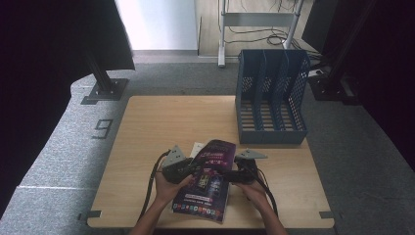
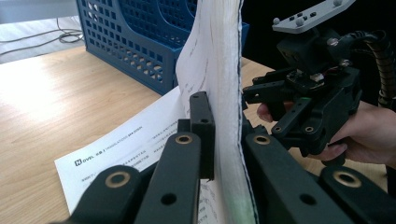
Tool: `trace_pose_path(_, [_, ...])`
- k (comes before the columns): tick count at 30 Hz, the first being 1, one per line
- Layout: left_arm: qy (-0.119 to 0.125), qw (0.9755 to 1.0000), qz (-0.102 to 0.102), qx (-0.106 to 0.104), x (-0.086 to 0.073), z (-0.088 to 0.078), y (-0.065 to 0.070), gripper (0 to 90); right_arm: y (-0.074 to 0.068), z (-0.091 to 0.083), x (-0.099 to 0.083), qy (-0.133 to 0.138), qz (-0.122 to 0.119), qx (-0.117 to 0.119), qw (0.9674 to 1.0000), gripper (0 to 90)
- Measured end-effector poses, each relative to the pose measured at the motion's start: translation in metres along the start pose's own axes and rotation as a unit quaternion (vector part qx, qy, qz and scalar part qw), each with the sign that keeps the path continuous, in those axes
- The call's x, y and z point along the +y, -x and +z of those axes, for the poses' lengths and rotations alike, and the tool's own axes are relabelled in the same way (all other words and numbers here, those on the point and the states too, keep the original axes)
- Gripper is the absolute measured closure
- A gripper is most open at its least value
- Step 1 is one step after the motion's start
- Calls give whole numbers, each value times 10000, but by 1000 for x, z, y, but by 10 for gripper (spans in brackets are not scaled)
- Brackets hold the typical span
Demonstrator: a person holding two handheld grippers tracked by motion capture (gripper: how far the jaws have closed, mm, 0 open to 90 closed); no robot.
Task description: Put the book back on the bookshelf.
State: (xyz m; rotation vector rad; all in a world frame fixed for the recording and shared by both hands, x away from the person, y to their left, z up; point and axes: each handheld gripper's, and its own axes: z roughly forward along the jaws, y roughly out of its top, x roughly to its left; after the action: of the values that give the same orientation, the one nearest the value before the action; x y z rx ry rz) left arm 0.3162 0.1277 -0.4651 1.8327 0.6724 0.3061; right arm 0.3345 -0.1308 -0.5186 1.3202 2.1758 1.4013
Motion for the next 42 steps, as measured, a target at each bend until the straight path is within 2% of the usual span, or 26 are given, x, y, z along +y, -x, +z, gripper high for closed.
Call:
trace_pose_path(9, [-165, 9996, -210, 12, -7, 5, -10, 871, -1, 1, -2, -19, 17, -158, 9999, 203])
trace_pose_path(11, [-324, 9991, -266, 83, -12, 11, -15, 870, -1, 0, -2, 3, 1, -165, 9999, 222])
trace_pose_path(13, [-373, 9989, -276, 111, -14, 13, -17, 869, -2, 0, -2, 6, -2, -161, 9999, 226])
trace_pose_path(17, [-499, 9974, -522, 85, -23, 18, -28, 868, -4, 3, -3, -29, -24, -223, 9997, 228])
trace_pose_path(27, [-755, 9949, -649, 169, -35, 28, -37, 868, -5, 13, -7, -106, -19, -333, 9994, 242])
trace_pose_path(30, [-895, 9934, -682, 240, -41, 34, -42, 868, -5, 16, -8, -135, -26, -346, 9993, 243])
trace_pose_path(42, [-1081, 9906, -789, 284, -49, 40, -47, 866, -6, 21, -7, -180, -40, -335, 9993, 250])
